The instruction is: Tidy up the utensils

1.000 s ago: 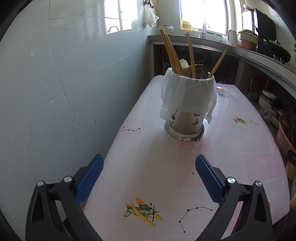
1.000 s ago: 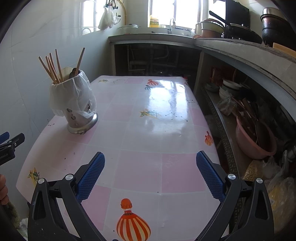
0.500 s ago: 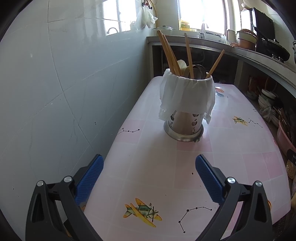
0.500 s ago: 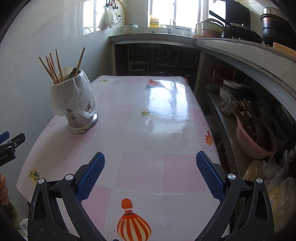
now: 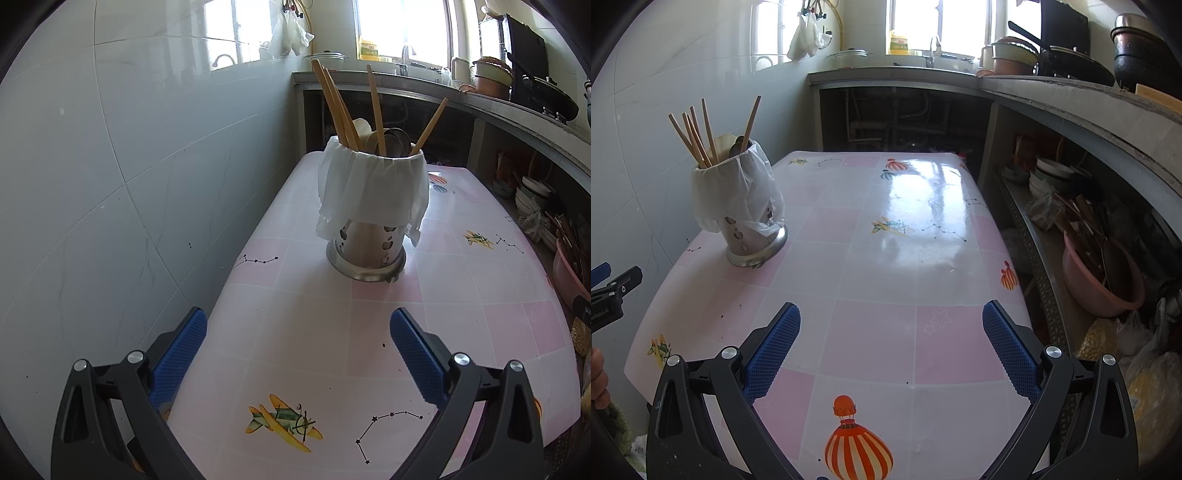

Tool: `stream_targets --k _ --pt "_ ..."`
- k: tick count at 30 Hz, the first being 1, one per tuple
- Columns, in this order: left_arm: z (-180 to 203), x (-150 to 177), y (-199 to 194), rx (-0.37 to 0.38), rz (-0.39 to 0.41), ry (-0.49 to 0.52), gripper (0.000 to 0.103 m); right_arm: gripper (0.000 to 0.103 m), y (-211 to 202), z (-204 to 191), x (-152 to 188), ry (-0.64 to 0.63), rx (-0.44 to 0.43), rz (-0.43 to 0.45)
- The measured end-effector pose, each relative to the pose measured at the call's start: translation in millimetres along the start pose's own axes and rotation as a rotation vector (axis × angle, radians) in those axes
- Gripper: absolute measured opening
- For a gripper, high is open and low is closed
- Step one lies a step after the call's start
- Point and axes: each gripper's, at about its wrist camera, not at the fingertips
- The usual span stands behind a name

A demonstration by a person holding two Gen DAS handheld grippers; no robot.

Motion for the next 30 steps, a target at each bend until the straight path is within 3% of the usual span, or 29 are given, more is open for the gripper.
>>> stream_targets --k 30 --pt "-0.3 0.1 0.7 0.0 -0.002 0.003 0.097 0.095 0.8 -5.0 -0.7 0.001 -0.001 -0.001"
Point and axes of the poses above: each gripper's, at about its wrist camera, not at the fingertips, and y roughly the way its jaws point, z to its right, x to its underside, and after that the axes turned 6 degrees about x, right-handed
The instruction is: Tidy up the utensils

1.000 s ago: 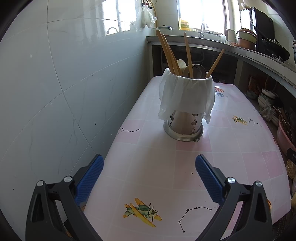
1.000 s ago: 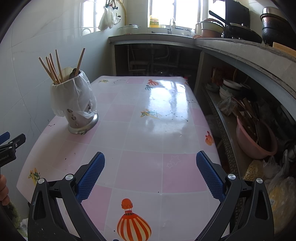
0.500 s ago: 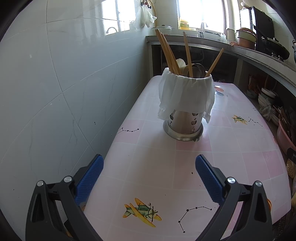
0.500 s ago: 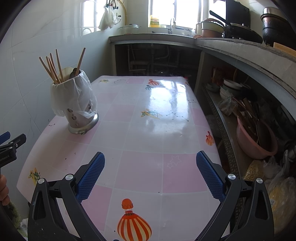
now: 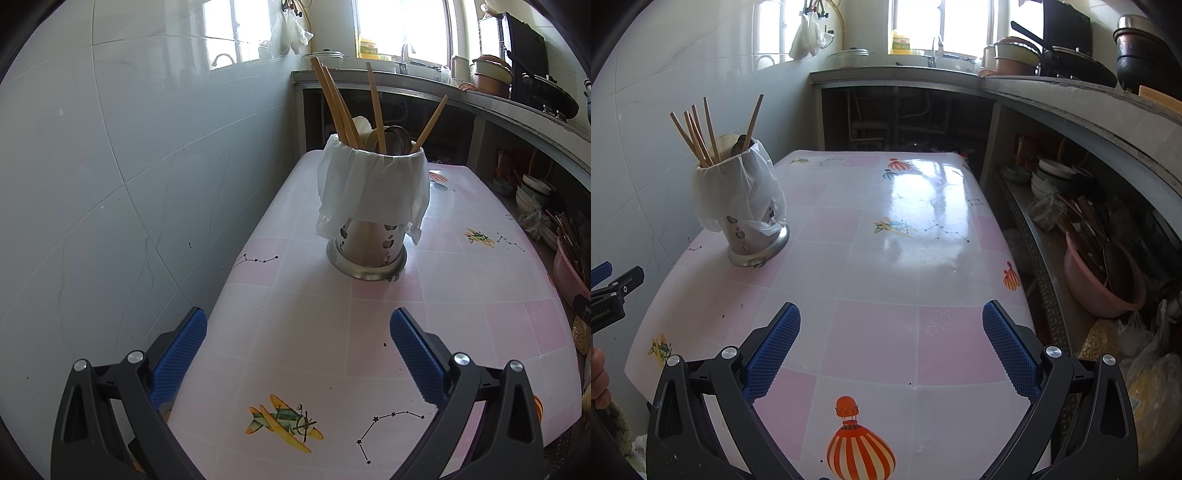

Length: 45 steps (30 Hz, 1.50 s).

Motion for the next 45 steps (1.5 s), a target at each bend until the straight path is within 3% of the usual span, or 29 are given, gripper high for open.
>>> stream_targets --k 45 --pt "-0.5 1.0 3.8 0.003 -0.009 0.004 0.097 0.095 3.6 -9.4 -0.8 -0.001 -0.012 -0.004"
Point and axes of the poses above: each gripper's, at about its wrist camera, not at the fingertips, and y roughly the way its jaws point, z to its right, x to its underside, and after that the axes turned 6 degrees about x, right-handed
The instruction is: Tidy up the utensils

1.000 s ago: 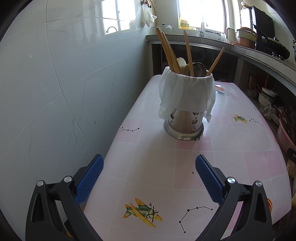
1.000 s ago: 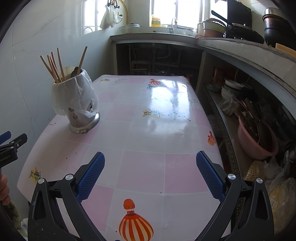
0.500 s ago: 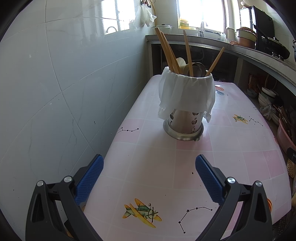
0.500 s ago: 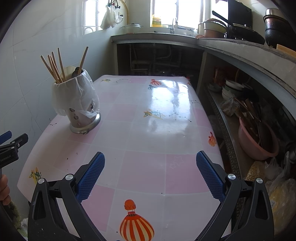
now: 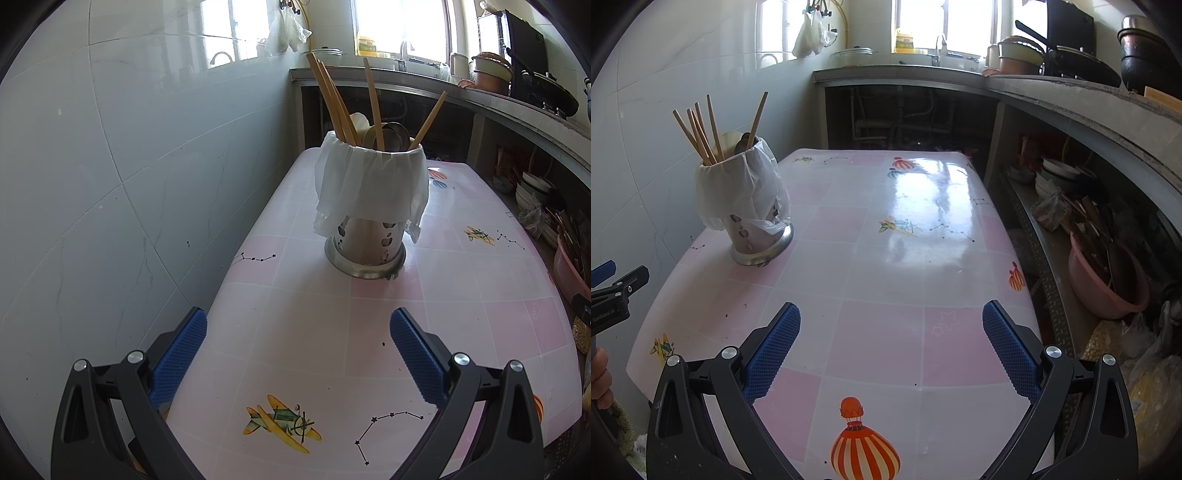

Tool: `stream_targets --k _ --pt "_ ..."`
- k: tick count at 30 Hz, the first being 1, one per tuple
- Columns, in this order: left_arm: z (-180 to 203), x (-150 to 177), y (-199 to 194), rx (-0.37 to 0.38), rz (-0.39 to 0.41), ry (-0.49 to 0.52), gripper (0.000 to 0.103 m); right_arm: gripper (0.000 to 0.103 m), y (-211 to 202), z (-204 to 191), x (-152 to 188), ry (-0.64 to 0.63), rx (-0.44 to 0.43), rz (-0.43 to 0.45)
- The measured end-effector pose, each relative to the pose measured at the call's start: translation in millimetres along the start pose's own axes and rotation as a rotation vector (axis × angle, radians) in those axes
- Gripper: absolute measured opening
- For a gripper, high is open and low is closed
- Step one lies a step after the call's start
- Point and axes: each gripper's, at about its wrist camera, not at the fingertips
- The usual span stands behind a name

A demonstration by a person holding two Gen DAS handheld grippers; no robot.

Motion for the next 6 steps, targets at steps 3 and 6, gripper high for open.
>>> stream_targets --k 3,6 --pt "0.5 -0.9 1.8 0.001 -0.002 0.002 0.097 0.095 0.2 1.0 0.3 0.0 -0.001 0.0" --pt "0.6 -1.5 3.4 0.003 -0.006 0.003 0.097 0.095 0.3 1.2 0.3 0.0 -0.002 0.0"
Point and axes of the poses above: each gripper's, at about its wrist camera, not at the fingertips, and y roughly the way its jaws point, z to its right, x to its underside, and after that the axes turned 6 degrees about x, right-handed
